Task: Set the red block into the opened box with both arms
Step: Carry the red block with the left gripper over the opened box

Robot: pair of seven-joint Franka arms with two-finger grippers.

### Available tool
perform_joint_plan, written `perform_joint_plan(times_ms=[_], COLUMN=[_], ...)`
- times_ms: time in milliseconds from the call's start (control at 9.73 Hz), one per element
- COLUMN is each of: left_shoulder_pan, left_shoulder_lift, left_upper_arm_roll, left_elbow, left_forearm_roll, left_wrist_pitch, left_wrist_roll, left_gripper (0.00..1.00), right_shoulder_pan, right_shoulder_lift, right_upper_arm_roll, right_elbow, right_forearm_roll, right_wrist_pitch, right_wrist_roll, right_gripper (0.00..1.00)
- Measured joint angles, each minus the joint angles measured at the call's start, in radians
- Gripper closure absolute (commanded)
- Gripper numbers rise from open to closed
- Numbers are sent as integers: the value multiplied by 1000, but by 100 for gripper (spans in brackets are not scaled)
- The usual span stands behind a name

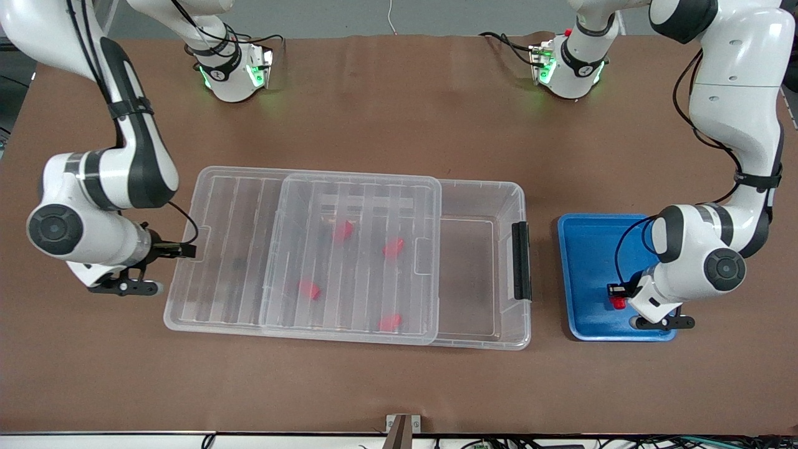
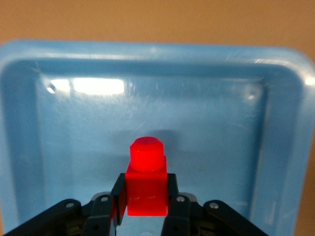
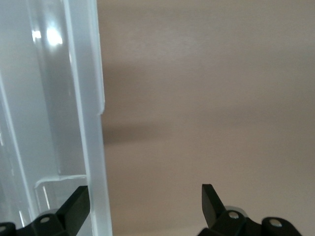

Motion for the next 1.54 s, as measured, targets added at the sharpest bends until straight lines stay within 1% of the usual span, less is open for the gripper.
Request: perform_joint_plan(times_ms=[206,308,411,514,617,822,925,1131,1234,1439,1542], left_shoulder_pan=[-33,-82,-152,-234,-320,-463,-508,-553,-565,-581,-581], left_shoulder_lift=[-115,-184,-239,-268,-274,-240,-198,-98,-51,30,57], left_upper_arm_roll=[-27,-35,-37,-39,-40,-38,-36,-34,-34,-34,-33], left_elbow=[22,28,34,46,63,75,92,113,117,121,123], left_forearm_roll=[0,0,0,1,2,5,6,13,34,65,67], left_wrist_pitch=[-145,-223,-290,-332,-347,-343,-324,-222,-173,-89,-55], left_wrist_roll=[-29,-83,-165,-271,-380,-544,-569,-570,-567,-561,-540], left_gripper=[94,94,94,94,95,95,95,95,95,94,88], right_shoulder_pan=[-6,-4,-1,-2,-5,-8,-9,-10,-10,-10,-10], right_shoulder_lift=[-14,-26,-50,-90,-145,-275,-330,-417,-449,-464,-463], right_upper_arm_roll=[3,7,9,9,6,-20,-45,-119,-148,-162,-162], right_elbow=[22,70,142,212,256,272,270,235,195,129,111], right_forearm_roll=[0,0,2,15,42,98,136,180,183,184,184], right_wrist_pitch=[-7,-47,-120,-198,-260,-368,-420,-464,-463,-416,-399], right_wrist_roll=[-1,1,2,3,3,2,2,-53,-91,-118,-123], right_gripper=[0,0,0,0,0,0,0,0,0,0,0])
